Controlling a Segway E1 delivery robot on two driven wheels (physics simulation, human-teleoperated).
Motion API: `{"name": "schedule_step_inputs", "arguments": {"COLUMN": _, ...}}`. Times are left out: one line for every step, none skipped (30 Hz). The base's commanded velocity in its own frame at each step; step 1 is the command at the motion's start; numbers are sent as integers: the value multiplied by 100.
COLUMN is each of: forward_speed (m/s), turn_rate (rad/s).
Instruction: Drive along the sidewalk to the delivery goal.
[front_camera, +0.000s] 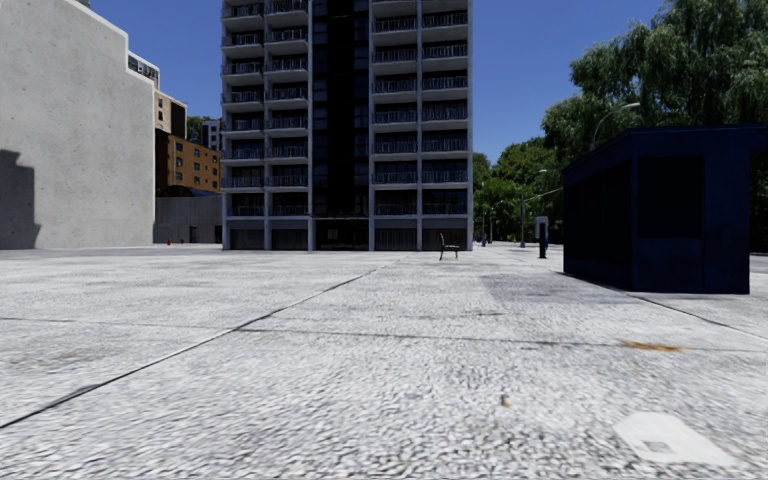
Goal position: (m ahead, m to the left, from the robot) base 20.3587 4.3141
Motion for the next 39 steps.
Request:
{"name": "schedule_step_inputs", "arguments": {"forward_speed": 177, "turn_rate": 0}}
{"name": "schedule_step_inputs", "arguments": {"forward_speed": 177, "turn_rate": 0}}
{"name": "schedule_step_inputs", "arguments": {"forward_speed": 177, "turn_rate": 0}}
{"name": "schedule_step_inputs", "arguments": {"forward_speed": 177, "turn_rate": 0}}
{"name": "schedule_step_inputs", "arguments": {"forward_speed": 177, "turn_rate": 0}}
{"name": "schedule_step_inputs", "arguments": {"forward_speed": 177, "turn_rate": 0}}
{"name": "schedule_step_inputs", "arguments": {"forward_speed": 177, "turn_rate": 0}}
{"name": "schedule_step_inputs", "arguments": {"forward_speed": 177, "turn_rate": 0}}
{"name": "schedule_step_inputs", "arguments": {"forward_speed": 177, "turn_rate": 0}}
{"name": "schedule_step_inputs", "arguments": {"forward_speed": 177, "turn_rate": 0}}
{"name": "schedule_step_inputs", "arguments": {"forward_speed": 177, "turn_rate": 0}}
{"name": "schedule_step_inputs", "arguments": {"forward_speed": 177, "turn_rate": 0}}
{"name": "schedule_step_inputs", "arguments": {"forward_speed": 177, "turn_rate": 0}}
{"name": "schedule_step_inputs", "arguments": {"forward_speed": 177, "turn_rate": 0}}
{"name": "schedule_step_inputs", "arguments": {"forward_speed": 177, "turn_rate": 0}}
{"name": "schedule_step_inputs", "arguments": {"forward_speed": 177, "turn_rate": 0}}
{"name": "schedule_step_inputs", "arguments": {"forward_speed": 177, "turn_rate": 0}}
{"name": "schedule_step_inputs", "arguments": {"forward_speed": 177, "turn_rate": 0}}
{"name": "schedule_step_inputs", "arguments": {"forward_speed": 177, "turn_rate": 0}}
{"name": "schedule_step_inputs", "arguments": {"forward_speed": 177, "turn_rate": 0}}
{"name": "schedule_step_inputs", "arguments": {"forward_speed": 177, "turn_rate": 0}}
{"name": "schedule_step_inputs", "arguments": {"forward_speed": 177, "turn_rate": 0}}
{"name": "schedule_step_inputs", "arguments": {"forward_speed": 177, "turn_rate": 0}}
{"name": "schedule_step_inputs", "arguments": {"forward_speed": 177, "turn_rate": 0}}
{"name": "schedule_step_inputs", "arguments": {"forward_speed": 177, "turn_rate": 0}}
{"name": "schedule_step_inputs", "arguments": {"forward_speed": 177, "turn_rate": 0}}
{"name": "schedule_step_inputs", "arguments": {"forward_speed": 177, "turn_rate": 0}}
{"name": "schedule_step_inputs", "arguments": {"forward_speed": 177, "turn_rate": 0}}
{"name": "schedule_step_inputs", "arguments": {"forward_speed": 177, "turn_rate": 0}}
{"name": "schedule_step_inputs", "arguments": {"forward_speed": 177, "turn_rate": 0}}
{"name": "schedule_step_inputs", "arguments": {"forward_speed": 177, "turn_rate": 0}}
{"name": "schedule_step_inputs", "arguments": {"forward_speed": 177, "turn_rate": 0}}
{"name": "schedule_step_inputs", "arguments": {"forward_speed": 177, "turn_rate": 0}}
{"name": "schedule_step_inputs", "arguments": {"forward_speed": 177, "turn_rate": 0}}
{"name": "schedule_step_inputs", "arguments": {"forward_speed": 177, "turn_rate": 0}}
{"name": "schedule_step_inputs", "arguments": {"forward_speed": 177, "turn_rate": 0}}
{"name": "schedule_step_inputs", "arguments": {"forward_speed": 177, "turn_rate": 0}}
{"name": "schedule_step_inputs", "arguments": {"forward_speed": 177, "turn_rate": 0}}
{"name": "schedule_step_inputs", "arguments": {"forward_speed": 177, "turn_rate": 0}}
